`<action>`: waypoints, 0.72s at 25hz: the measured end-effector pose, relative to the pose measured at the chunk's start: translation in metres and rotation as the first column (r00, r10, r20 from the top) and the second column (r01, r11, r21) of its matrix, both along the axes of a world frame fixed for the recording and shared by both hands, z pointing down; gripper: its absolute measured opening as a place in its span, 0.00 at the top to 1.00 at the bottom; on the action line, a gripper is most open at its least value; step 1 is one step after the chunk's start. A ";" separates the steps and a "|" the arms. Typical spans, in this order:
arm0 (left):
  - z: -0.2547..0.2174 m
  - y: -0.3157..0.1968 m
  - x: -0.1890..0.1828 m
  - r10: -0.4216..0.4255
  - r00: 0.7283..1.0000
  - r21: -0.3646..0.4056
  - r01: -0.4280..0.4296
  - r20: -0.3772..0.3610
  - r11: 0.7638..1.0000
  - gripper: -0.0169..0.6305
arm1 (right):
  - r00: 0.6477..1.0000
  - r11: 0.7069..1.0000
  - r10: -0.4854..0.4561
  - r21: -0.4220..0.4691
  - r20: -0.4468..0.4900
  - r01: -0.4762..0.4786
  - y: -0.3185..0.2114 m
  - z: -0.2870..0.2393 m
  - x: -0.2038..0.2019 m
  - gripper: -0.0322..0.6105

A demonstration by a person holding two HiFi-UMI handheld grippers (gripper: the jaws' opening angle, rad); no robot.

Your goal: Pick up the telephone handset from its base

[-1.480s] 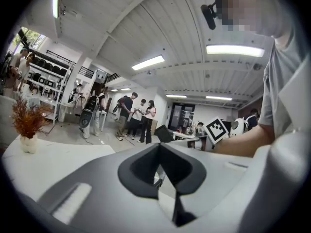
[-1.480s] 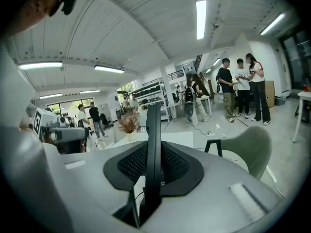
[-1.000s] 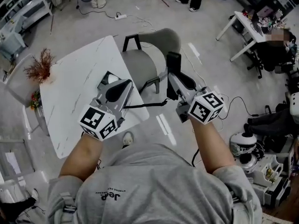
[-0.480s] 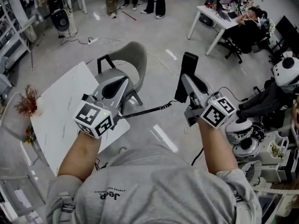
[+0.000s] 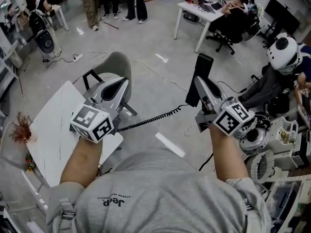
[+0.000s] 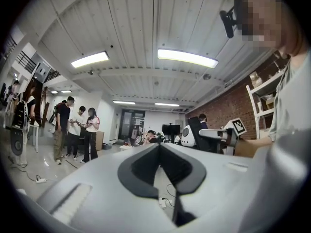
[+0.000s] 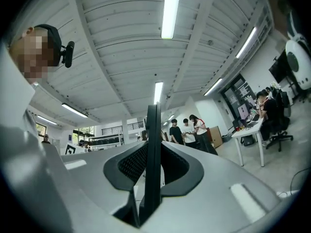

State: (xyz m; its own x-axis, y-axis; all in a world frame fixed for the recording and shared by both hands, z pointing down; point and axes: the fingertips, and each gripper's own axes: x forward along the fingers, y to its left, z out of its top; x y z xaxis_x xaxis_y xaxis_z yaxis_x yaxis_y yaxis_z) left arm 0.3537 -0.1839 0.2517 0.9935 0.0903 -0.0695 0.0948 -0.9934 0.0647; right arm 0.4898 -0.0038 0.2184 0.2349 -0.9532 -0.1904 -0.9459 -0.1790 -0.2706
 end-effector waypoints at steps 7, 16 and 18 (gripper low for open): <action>-0.013 0.016 0.024 0.040 0.999 0.000 -0.040 -0.006 0.999 0.89 | 0.998 0.998 0.055 0.013 -0.013 -0.055 0.031 -0.009 0.019 0.83; -0.013 0.014 0.038 0.046 0.999 0.009 -0.046 0.003 0.999 0.89 | 0.998 0.998 0.063 0.004 -0.006 -0.063 0.030 -0.005 0.034 0.83; -0.013 0.015 0.038 0.045 0.999 0.011 -0.045 0.003 0.999 0.89 | 0.998 0.998 0.059 0.003 -0.001 -0.059 0.030 -0.004 0.035 0.83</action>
